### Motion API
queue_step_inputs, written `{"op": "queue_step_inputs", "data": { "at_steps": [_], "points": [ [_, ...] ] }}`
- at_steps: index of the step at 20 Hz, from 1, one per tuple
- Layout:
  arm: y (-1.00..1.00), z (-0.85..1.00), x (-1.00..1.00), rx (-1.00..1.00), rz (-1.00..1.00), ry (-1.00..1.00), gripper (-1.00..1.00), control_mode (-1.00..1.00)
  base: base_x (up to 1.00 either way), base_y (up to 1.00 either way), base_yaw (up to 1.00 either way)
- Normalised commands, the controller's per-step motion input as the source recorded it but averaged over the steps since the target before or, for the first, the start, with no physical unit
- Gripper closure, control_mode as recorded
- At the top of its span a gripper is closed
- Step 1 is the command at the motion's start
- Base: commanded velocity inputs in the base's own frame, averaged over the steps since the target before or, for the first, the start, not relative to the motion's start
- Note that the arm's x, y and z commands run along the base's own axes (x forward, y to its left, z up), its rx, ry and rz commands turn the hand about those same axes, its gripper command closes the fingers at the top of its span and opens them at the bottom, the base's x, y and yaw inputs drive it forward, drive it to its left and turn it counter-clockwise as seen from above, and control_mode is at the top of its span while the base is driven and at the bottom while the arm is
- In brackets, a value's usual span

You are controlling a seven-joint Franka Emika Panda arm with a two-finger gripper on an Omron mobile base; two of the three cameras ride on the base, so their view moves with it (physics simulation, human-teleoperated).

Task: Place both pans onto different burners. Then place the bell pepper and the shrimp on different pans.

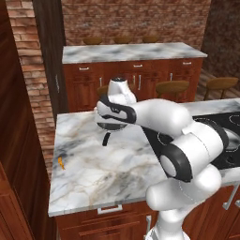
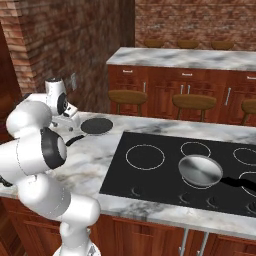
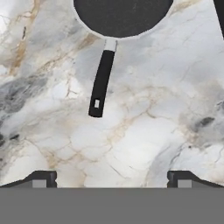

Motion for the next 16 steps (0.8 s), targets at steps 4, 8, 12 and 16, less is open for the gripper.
{"op": "queue_step_inputs", "data": {
  "at_steps": [4, 8, 12, 16],
  "points": [
    [0.14, -0.31, 0.26, 0.00, 0.00, 0.00, -1.00, -1.00, 0.00, 0.00, 0.00],
    [0.13, -0.34, 0.27, 0.00, 0.00, 0.00, -1.00, -1.00, 0.00, 0.00, 0.00],
    [0.09, -0.34, 0.28, 0.00, 0.00, 0.00, -1.00, -1.00, 0.00, 0.00, 0.00],
    [0.05, -0.31, 0.35, 0.00, 0.00, 0.00, -1.00, -1.00, 0.00, 0.00, 0.00]
  ]
}}
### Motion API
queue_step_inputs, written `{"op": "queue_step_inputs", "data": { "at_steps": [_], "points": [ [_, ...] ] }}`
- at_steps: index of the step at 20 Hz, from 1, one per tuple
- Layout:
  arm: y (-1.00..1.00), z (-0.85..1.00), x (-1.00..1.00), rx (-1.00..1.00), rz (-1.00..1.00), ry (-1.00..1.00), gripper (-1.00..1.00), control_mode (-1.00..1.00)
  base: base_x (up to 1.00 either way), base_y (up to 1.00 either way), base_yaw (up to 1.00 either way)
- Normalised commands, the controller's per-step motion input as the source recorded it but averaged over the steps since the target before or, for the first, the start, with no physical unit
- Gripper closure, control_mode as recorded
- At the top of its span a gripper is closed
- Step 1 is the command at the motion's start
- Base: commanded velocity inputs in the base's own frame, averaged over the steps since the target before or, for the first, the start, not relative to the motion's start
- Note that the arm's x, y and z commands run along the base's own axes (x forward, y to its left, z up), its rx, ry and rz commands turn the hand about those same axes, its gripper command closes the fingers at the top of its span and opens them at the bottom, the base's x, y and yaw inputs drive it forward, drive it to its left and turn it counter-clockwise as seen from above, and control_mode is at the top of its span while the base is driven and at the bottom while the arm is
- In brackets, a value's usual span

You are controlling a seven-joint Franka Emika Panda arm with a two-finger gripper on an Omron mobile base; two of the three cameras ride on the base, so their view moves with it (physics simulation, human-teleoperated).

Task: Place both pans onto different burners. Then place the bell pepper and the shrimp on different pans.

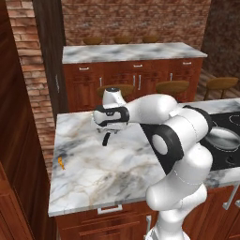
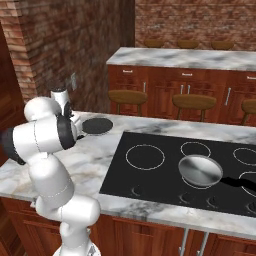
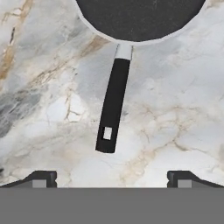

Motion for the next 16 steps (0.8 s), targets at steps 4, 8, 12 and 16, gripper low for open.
{"op": "queue_step_inputs", "data": {
  "at_steps": [4, 8, 12, 16],
  "points": [
    [0.03, -0.23, 0.44, 0.00, 0.00, 0.00, -1.00, -1.00, 0.00, 0.00, 0.00],
    [0.10, -0.21, 0.38, 0.00, 0.00, 0.00, -1.00, -1.00, 0.00, 0.00, 0.00],
    [0.03, -0.22, 0.21, 0.00, 0.00, 0.00, -1.00, -1.00, 0.00, 0.00, 0.00],
    [0.00, -0.26, 0.10, 0.00, 0.00, 0.00, -1.00, -1.00, 0.00, 0.00, 0.00]
  ]
}}
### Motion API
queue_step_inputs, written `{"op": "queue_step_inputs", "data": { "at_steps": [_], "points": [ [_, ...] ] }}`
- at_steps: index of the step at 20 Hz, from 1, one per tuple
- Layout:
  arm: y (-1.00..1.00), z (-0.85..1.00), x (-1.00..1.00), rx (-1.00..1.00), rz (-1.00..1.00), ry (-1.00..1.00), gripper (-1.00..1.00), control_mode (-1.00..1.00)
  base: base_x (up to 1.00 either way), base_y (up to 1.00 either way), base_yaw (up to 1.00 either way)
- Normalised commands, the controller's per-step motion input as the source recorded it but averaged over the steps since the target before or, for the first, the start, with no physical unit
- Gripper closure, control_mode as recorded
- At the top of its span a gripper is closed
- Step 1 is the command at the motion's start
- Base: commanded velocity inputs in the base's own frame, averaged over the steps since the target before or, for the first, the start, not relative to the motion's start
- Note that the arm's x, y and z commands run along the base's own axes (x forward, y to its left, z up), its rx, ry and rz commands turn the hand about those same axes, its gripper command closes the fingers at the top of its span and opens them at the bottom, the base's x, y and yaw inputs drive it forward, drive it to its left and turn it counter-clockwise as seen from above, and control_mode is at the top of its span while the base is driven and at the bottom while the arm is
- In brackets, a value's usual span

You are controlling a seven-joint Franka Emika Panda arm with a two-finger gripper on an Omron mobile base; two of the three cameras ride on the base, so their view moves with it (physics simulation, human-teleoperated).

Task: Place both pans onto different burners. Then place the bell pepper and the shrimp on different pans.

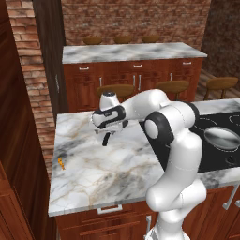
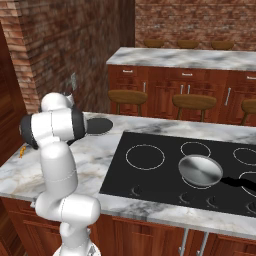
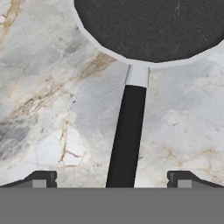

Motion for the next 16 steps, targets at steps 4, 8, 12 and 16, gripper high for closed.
{"op": "queue_step_inputs", "data": {
  "at_steps": [4, 8, 12, 16],
  "points": [
    [0.00, -0.19, 0.00, 0.00, 0.00, 0.00, -1.00, -1.00, 0.00, 0.00, 0.00],
    [0.00, -0.14, 0.00, 0.00, 0.00, 0.00, -1.00, -1.00, 0.00, 0.00, 0.00],
    [0.00, -0.08, 0.00, 0.00, -0.02, 0.00, -1.00, -1.00, 0.00, 0.00, 0.00],
    [-0.01, 0.00, 0.00, 0.00, -0.04, 0.00, -1.00, -1.00, 0.00, 0.00, 0.00]
  ]
}}
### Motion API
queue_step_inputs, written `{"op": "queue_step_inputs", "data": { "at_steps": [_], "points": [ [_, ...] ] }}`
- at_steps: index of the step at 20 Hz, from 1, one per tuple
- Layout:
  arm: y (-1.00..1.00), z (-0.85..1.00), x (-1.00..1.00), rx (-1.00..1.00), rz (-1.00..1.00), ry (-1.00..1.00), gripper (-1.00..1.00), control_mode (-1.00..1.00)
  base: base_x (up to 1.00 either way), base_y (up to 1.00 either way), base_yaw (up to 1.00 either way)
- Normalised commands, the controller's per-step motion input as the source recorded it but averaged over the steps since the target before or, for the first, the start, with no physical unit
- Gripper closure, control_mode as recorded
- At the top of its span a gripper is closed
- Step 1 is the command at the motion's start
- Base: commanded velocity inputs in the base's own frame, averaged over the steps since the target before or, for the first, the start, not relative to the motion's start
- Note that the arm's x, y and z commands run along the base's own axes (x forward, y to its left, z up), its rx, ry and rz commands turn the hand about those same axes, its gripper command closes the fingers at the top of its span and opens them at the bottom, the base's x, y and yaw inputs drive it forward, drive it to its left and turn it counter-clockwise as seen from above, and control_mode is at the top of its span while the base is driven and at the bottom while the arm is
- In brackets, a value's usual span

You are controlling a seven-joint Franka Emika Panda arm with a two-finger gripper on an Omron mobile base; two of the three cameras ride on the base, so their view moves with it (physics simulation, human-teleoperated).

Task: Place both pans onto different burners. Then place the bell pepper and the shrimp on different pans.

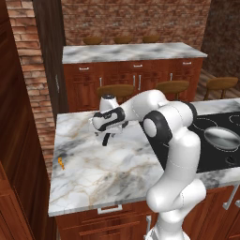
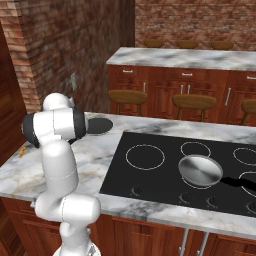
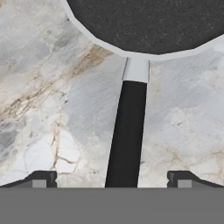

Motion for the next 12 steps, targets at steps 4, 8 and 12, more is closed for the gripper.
{"op": "queue_step_inputs", "data": {
  "at_steps": [4, 8, 12],
  "points": [
    [-0.02, -0.02, 0.00, 0.00, -0.04, 0.00, -1.00, -1.00, 0.00, 0.00, 0.00],
    [-0.07, -0.05, 0.00, 0.00, -0.05, 0.00, -1.00, -1.00, 0.00, 0.00, 0.00],
    [-0.17, -0.02, -0.05, 0.00, -0.03, 0.01, -1.00, -1.00, 0.00, 0.00, 0.00]
  ]
}}
